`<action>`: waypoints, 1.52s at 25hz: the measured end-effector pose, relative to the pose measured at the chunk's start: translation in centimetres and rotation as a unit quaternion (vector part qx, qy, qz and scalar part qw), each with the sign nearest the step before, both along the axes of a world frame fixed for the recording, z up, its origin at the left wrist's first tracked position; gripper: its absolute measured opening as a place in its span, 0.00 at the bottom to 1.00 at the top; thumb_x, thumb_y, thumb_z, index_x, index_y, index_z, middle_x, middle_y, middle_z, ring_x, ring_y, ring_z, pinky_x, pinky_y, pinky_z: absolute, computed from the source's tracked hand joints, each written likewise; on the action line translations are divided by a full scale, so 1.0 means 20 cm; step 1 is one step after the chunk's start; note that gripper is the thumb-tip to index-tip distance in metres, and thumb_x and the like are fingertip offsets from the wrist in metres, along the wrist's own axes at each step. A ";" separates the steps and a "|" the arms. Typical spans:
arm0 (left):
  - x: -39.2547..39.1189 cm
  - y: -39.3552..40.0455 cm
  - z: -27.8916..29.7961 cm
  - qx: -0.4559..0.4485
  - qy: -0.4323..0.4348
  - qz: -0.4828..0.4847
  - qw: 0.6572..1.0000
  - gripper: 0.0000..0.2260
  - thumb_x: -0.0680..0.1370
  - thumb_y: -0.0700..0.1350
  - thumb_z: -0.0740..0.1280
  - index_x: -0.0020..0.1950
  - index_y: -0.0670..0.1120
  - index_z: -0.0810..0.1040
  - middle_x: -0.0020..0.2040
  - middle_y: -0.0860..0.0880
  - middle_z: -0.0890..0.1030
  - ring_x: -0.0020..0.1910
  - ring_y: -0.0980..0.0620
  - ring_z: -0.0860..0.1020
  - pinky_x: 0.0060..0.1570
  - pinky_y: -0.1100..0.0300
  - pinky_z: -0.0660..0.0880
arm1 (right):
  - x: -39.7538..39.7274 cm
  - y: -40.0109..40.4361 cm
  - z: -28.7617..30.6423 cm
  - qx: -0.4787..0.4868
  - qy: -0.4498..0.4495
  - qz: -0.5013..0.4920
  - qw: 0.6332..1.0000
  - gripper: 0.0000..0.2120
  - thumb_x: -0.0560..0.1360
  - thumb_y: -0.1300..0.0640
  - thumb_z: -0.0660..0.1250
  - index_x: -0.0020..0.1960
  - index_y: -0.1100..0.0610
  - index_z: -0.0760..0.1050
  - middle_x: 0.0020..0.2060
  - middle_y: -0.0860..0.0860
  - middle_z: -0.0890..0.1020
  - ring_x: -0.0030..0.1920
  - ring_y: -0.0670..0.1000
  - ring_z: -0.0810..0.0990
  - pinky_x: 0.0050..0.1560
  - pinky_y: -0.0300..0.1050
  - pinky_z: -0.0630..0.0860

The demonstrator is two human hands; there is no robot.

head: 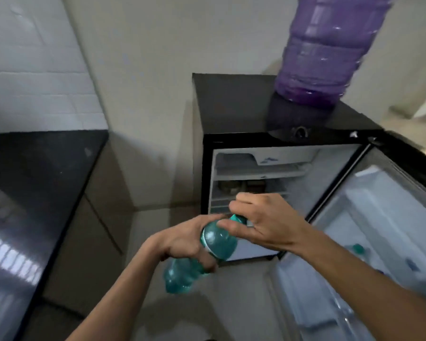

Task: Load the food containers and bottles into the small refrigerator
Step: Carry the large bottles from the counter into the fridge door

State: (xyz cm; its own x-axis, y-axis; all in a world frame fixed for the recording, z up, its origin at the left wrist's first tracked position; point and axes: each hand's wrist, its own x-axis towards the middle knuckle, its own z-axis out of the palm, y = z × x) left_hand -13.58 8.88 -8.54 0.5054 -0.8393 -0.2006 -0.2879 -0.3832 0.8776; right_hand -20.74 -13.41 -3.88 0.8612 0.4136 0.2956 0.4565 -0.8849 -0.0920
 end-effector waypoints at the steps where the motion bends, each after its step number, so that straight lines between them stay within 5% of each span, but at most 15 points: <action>1: 0.01 -0.12 0.00 -0.003 0.005 -0.013 1.000 0.31 0.63 0.35 0.84 0.59 0.58 0.79 0.50 0.52 0.85 0.48 0.51 0.84 0.48 0.50 0.83 | -0.02 -0.09 -0.03 0.020 -0.014 -0.022 0.999 0.22 0.86 0.36 0.55 0.40 0.50 0.65 0.35 0.46 0.68 0.33 0.49 0.69 0.32 0.50 0.70; 3: 0.01 -0.39 -0.03 -0.024 -0.021 -0.018 0.999 0.33 0.63 0.37 0.84 0.60 0.63 0.78 0.52 0.59 0.85 0.50 0.57 0.84 0.51 0.56 0.83 | -0.07 -0.29 -0.08 0.047 -0.028 -0.109 0.993 0.21 0.86 0.40 0.55 0.38 0.49 0.63 0.32 0.46 0.68 0.32 0.48 0.68 0.30 0.48 0.69; 6: -0.07 -0.72 -0.16 -0.067 -0.123 0.077 0.987 0.33 0.63 0.47 0.81 0.66 0.61 0.74 0.56 0.58 0.83 0.53 0.55 0.83 0.54 0.49 0.82 | -0.13 -0.48 -0.17 0.060 -0.021 -0.279 0.958 0.23 0.84 0.41 0.54 0.36 0.52 0.73 0.31 0.49 0.77 0.32 0.52 0.76 0.32 0.48 0.72; 9: -0.17 -0.99 -0.31 -0.025 -0.235 0.189 0.953 0.29 0.66 0.55 0.74 0.67 0.58 0.74 0.57 0.55 0.81 0.56 0.49 0.81 0.57 0.44 0.78 | -0.13 -0.56 -0.28 0.093 0.013 -0.481 0.872 0.27 0.83 0.39 0.53 0.37 0.54 0.78 0.36 0.54 0.84 0.37 0.59 0.82 0.36 0.48 0.74; 11: -0.17 -1.10 -0.40 -0.018 -0.279 0.200 0.939 0.29 0.68 0.53 0.79 0.67 0.57 0.74 0.57 0.56 0.81 0.57 0.49 0.80 0.57 0.46 0.76 | -0.10 -0.61 -0.33 0.135 0.094 -0.570 0.805 0.28 0.81 0.35 0.51 0.40 0.53 0.77 0.41 0.58 0.84 0.44 0.62 0.83 0.44 0.52 0.77; 13: -0.08 -1.17 -0.43 -0.058 -0.183 0.129 0.973 0.30 0.67 0.46 0.83 0.64 0.59 0.74 0.53 0.59 0.83 0.53 0.54 0.82 0.53 0.58 0.78 | -0.11 -0.68 -0.33 0.135 0.130 -0.577 0.795 0.33 0.78 0.25 0.46 0.39 0.52 0.71 0.41 0.56 0.83 0.43 0.60 0.82 0.46 0.53 0.78; 15: 0.06 -1.22 -0.42 -0.062 -0.020 -0.005 0.998 0.29 0.66 0.39 0.84 0.59 0.59 0.75 0.48 0.59 0.85 0.46 0.57 0.84 0.45 0.68 0.77 | -0.16 -0.75 -0.25 0.121 0.099 -0.517 0.841 0.33 0.78 0.22 0.48 0.39 0.50 0.68 0.36 0.49 0.78 0.36 0.52 0.78 0.40 0.50 0.77; 18: 0.24 -1.31 -0.37 -0.036 0.108 -0.189 0.975 0.29 0.65 0.38 0.85 0.59 0.57 0.77 0.51 0.53 0.85 0.49 0.53 0.84 0.49 0.57 0.80 | -0.23 -0.87 -0.16 0.034 0.110 -0.377 0.919 0.22 0.84 0.30 0.52 0.44 0.47 0.65 0.38 0.45 0.72 0.34 0.46 0.72 0.36 0.49 0.75; 22: 0.39 -1.44 -0.34 0.007 0.115 -0.308 0.944 0.32 0.66 0.39 0.85 0.65 0.58 0.78 0.58 0.52 0.84 0.56 0.50 0.85 0.55 0.52 0.82 | -0.20 -0.93 -0.22 -0.019 0.113 -0.381 0.917 0.18 0.86 0.35 0.54 0.44 0.45 0.62 0.37 0.44 0.67 0.31 0.45 0.66 0.30 0.42 0.64; 26: 0.40 -1.53 -0.40 -0.034 0.080 -0.300 0.950 0.31 0.67 0.39 0.83 0.63 0.58 0.77 0.55 0.53 0.84 0.52 0.53 0.84 0.52 0.54 0.83 | -0.13 -0.90 -0.36 -0.014 0.028 -0.501 0.865 0.19 0.83 0.40 0.58 0.37 0.48 0.62 0.31 0.44 0.63 0.27 0.48 0.64 0.28 0.42 0.60; 30: 0.27 -1.58 -0.53 -0.060 -0.011 -0.153 0.986 0.33 0.67 0.44 0.82 0.66 0.63 0.74 0.54 0.58 0.85 0.50 0.61 0.84 0.45 0.64 0.82 | -0.06 -0.88 -0.41 0.063 0.101 -0.661 0.741 0.26 0.82 0.37 0.46 0.37 0.52 0.69 0.33 0.48 0.70 0.33 0.54 0.76 0.34 0.47 0.71; 32: 0.27 -1.61 -0.61 -0.063 -0.014 -0.148 0.987 0.33 0.67 0.44 0.82 0.67 0.64 0.73 0.54 0.60 0.84 0.52 0.63 0.83 0.45 0.68 0.81 | -0.05 -0.87 -0.41 0.072 0.144 -0.683 0.712 0.27 0.84 0.35 0.47 0.40 0.52 0.70 0.37 0.49 0.73 0.37 0.53 0.79 0.38 0.48 0.75; 35: 0.29 -1.65 -0.67 -0.036 -0.039 -0.155 0.986 0.33 0.68 0.51 0.84 0.68 0.65 0.72 0.56 0.62 0.83 0.54 0.62 0.83 0.51 0.62 0.82 | -0.12 -0.89 -0.36 0.090 0.124 -0.711 0.686 0.29 0.83 0.27 0.48 0.44 0.50 0.72 0.41 0.47 0.76 0.41 0.51 0.78 0.39 0.50 0.78; 38: 0.31 -1.72 -0.70 0.022 -0.095 -0.059 0.993 0.35 0.68 0.59 0.84 0.70 0.64 0.69 0.56 0.62 0.79 0.55 0.57 0.78 0.56 0.53 0.79 | -0.29 -1.00 -0.35 0.022 0.022 -0.764 0.645 0.17 0.81 0.38 0.63 0.56 0.50 0.76 0.51 0.51 0.79 0.51 0.55 0.78 0.51 0.54 0.77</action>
State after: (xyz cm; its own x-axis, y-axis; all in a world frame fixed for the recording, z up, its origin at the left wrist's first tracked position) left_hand -7.45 -25.61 -22.55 0.4359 -0.8877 -0.1483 -0.4926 -0.3733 0.7861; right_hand -26.53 -33.48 -10.79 0.2622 -0.9347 0.2401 -0.9483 -0.2957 -0.1156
